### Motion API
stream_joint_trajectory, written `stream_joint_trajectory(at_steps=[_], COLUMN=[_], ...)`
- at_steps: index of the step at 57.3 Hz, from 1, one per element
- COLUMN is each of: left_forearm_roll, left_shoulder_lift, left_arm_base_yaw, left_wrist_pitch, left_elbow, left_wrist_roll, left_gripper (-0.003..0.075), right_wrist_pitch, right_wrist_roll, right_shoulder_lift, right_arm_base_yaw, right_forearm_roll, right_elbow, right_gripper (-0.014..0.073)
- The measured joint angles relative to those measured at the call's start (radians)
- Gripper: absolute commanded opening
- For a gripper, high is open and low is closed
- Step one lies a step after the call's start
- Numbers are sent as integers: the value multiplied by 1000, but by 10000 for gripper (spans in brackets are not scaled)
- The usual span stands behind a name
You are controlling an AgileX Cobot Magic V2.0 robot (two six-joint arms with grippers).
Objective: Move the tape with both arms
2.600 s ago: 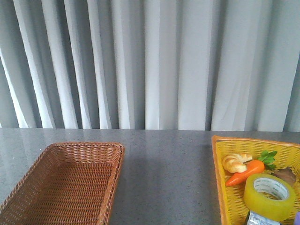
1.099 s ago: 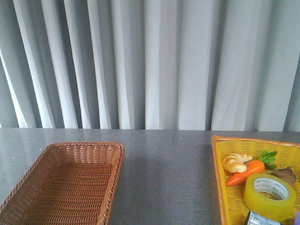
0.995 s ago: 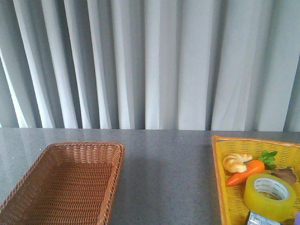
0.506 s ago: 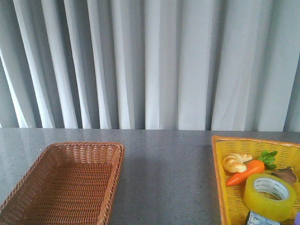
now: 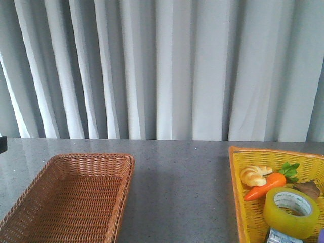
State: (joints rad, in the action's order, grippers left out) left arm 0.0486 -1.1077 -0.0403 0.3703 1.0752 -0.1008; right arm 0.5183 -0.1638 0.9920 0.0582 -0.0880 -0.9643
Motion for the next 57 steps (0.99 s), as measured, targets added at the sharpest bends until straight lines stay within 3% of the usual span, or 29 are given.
stream_joint_trajectory(at_steps=[7,14,26,33,41,50,57], left_forearm_roll=[4,4,3,3,3,3,3], left_shoulder_lift=[0,0,-24,-56,-93,-147,-192], left_arm_base_yaw=[0,0,0,0,0,0,0], left_wrist_pitch=[-17,-38,-74,-89,-116,-142,-143], left_elbow=[0,0,1,1,1,1,1], left_wrist_roll=[0,0,0,0,0,0,0], left_gripper=[31,126,439,624,692,667,627], right_wrist_pitch=[2,10,19,25,4,-49,1], right_wrist_roll=[4,39,47,48,44,42,42], right_shoulder_lift=[1,1,33,76,118,180,293], right_arm_base_yaw=[0,0,0,0,0,0,1], right_forearm_roll=[0,0,0,0,0,0,13], right_elbow=[0,0,-7,-7,-7,-45,-147], right_gripper=[66,197,570,715,724,692,656])
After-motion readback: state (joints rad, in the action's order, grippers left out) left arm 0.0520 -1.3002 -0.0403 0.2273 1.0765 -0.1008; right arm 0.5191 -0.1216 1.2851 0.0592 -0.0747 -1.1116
